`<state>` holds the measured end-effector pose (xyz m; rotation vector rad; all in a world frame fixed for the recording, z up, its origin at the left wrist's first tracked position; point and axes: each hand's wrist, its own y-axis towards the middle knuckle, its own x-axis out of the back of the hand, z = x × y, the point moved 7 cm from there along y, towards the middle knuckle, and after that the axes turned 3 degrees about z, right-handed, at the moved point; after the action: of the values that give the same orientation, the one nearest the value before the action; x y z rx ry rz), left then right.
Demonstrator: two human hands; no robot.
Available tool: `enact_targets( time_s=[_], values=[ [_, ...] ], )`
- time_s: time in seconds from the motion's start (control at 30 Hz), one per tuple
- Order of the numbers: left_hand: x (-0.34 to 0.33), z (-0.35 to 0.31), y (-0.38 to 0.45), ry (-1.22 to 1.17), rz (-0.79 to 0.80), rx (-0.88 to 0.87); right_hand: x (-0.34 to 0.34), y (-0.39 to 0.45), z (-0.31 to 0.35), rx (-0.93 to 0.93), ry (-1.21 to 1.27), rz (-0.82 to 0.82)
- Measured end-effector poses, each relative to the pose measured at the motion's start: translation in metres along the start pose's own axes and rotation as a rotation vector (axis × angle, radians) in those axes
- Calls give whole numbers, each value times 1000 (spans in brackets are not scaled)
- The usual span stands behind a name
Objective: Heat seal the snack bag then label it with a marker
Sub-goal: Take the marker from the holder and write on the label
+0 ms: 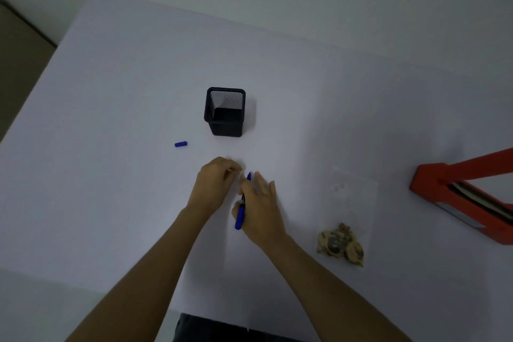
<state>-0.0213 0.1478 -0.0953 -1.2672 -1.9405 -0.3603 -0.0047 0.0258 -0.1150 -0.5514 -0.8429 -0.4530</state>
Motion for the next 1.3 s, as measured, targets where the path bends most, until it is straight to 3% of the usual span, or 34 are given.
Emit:
enact_targets(
  time_s=[0.17, 0.3, 0.47, 0.63, 0.87, 0.97, 1.1, 1.2, 1.3],
  values=[
    [-6, -10, -3, -18, 25, -89, 23, 6, 5, -114, 334, -235],
    [-5, -19, -7, 41, 65, -197, 30, 12, 9, -237, 449, -195],
    [-2, -21, -13, 83, 98, -258, 38, 11, 9, -329, 475, -266],
    [2, -5, -23, -250, 42, -32, 38, 12, 14, -334, 643, -331],
    [1, 14, -25, -498, -15, 155, 51, 6, 18, -308, 531, -603],
    [0, 14, -22, -409, 9, 109, 42, 7, 16, -311, 456, -594],
    [-7, 7, -15, -124, 32, -67, 28, 14, 23, -182, 16, -524],
    [-7, 10, -9, -20, -15, -124, 11, 20, 26, -29, 99, -362],
    [-7, 9, -9, 66, -53, -210, 5, 22, 22, -5, 158, -324]
  ],
)
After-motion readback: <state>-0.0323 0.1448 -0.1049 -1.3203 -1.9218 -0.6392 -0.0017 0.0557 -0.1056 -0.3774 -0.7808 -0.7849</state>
